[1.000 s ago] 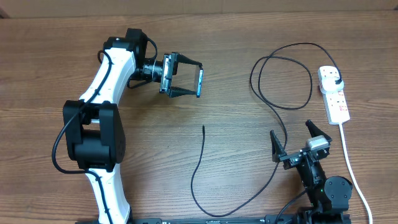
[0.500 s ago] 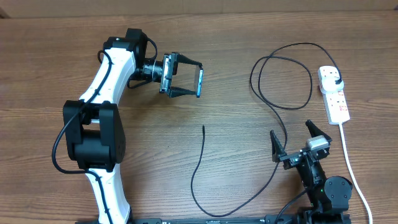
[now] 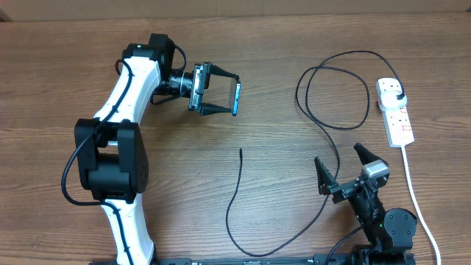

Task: Plug charger to phone and switch on socket
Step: 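Move the right gripper leftward toward the phone held by the left gripper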

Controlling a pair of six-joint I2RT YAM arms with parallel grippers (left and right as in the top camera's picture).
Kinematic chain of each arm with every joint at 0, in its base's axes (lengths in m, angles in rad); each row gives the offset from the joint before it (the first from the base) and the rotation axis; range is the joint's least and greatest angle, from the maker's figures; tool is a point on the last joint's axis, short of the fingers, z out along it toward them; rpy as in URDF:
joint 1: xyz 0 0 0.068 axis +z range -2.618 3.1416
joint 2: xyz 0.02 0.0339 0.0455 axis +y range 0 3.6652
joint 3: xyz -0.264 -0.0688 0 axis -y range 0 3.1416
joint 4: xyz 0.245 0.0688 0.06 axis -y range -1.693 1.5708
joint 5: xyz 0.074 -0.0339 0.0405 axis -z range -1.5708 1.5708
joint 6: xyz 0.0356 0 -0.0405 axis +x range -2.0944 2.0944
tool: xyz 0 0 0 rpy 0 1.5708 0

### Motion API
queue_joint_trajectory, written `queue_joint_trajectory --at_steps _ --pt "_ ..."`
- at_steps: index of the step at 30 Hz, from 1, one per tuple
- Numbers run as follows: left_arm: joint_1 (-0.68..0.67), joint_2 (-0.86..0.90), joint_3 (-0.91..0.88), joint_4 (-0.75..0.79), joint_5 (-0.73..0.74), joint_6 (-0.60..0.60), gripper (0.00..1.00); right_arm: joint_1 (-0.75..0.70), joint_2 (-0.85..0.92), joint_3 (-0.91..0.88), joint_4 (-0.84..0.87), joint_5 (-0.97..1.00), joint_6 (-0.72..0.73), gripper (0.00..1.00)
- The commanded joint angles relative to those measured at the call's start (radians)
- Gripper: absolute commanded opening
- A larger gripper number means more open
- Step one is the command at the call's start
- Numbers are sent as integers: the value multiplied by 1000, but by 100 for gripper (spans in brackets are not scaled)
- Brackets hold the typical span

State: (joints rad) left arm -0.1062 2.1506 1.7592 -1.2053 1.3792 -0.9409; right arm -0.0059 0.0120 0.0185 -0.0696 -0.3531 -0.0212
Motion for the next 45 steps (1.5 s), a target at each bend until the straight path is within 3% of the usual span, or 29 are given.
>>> queue_joint_trajectory --at_steps 1,9,16,23,27,35,42,45 --pt "-5 -55 34 -2 38 -5 4 4 9 36 -30 -52 59 100" --pt "-5 -55 34 -1 34 -5 4 -29 227 273 -156 -58 45 100" --pt "-5 -55 34 5 27 -5 4 -31 602 542 -307 -142 -10 100" --pt "-5 -55 34 5 24 -5 4 -31 1003 800 -467 -340 -7 100" --pt "-5 -55 34 5 22 -5 4 -31 1181 877 -469 -521 -2 100" --pt "-6 -55 34 5 -73 -29 4 -31 1337 880 -399 -755 -2 100" --pt "-6 -55 34 4 -285 -106 4 -31 1346 880 -386 -880 -1 100" --pt "-8 -55 34 4 -345 -135 4 -31 1346 880 -356 -879 103 100"
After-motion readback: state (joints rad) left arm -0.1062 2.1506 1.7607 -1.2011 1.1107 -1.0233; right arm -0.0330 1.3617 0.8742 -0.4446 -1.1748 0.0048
